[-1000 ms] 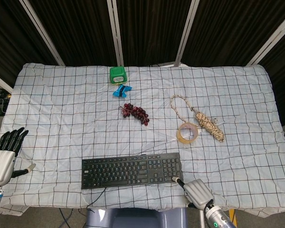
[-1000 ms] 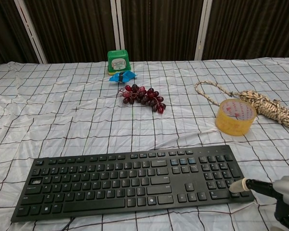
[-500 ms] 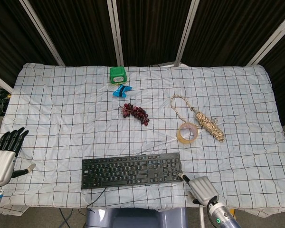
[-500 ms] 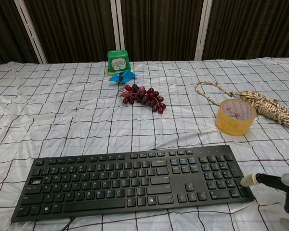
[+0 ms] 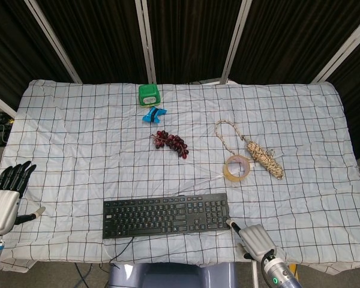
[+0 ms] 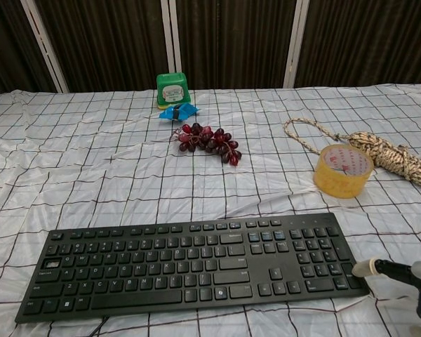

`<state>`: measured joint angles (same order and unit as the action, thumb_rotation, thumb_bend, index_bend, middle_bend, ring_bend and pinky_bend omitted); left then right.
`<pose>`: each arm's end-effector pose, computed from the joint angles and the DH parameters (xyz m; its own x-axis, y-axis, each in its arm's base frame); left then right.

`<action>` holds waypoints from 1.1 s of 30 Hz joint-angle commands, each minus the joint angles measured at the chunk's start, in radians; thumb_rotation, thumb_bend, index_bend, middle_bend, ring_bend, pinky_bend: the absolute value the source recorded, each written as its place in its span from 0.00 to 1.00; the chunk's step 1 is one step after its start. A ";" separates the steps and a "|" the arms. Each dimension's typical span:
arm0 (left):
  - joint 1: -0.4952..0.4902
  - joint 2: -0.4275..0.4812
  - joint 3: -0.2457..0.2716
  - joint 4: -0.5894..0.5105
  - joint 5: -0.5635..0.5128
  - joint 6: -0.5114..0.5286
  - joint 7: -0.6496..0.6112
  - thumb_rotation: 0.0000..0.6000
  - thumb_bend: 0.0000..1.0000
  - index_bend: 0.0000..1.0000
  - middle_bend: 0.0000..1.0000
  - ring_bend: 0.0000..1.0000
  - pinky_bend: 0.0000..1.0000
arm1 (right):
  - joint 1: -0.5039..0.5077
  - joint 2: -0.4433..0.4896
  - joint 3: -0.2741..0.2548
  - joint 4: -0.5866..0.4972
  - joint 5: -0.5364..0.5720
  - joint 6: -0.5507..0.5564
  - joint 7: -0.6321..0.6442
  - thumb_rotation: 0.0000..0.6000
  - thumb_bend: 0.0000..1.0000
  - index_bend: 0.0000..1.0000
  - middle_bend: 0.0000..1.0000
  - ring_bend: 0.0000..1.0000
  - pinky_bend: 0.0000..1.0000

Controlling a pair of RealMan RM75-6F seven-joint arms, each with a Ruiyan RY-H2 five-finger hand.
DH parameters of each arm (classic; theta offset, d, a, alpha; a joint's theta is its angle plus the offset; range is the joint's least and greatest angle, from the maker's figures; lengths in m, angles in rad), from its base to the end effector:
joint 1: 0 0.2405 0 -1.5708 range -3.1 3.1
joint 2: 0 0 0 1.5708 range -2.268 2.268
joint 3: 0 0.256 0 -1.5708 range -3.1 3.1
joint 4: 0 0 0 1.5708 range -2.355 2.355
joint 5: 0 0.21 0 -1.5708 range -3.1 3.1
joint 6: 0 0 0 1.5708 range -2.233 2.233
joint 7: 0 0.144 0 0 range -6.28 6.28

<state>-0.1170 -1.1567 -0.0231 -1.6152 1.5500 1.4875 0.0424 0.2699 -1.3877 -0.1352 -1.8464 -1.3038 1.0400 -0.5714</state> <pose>-0.2965 0.1844 0.1407 0.4027 0.0140 0.9152 0.9121 -0.0899 -0.4000 -0.2297 -0.1474 -0.0110 0.4891 -0.5468 0.6795 -0.8722 -0.3138 0.3753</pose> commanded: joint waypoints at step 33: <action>0.001 -0.008 0.005 0.012 0.020 0.011 0.002 1.00 0.09 0.00 0.00 0.00 0.00 | -0.119 0.338 0.065 -0.005 -0.261 0.369 0.334 1.00 0.19 0.00 0.00 0.00 0.00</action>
<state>-0.1157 -1.1649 -0.0185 -1.6030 1.5694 1.4983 0.0445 0.1882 -1.0626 -0.0546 -1.8965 -1.5347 1.3590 -0.2774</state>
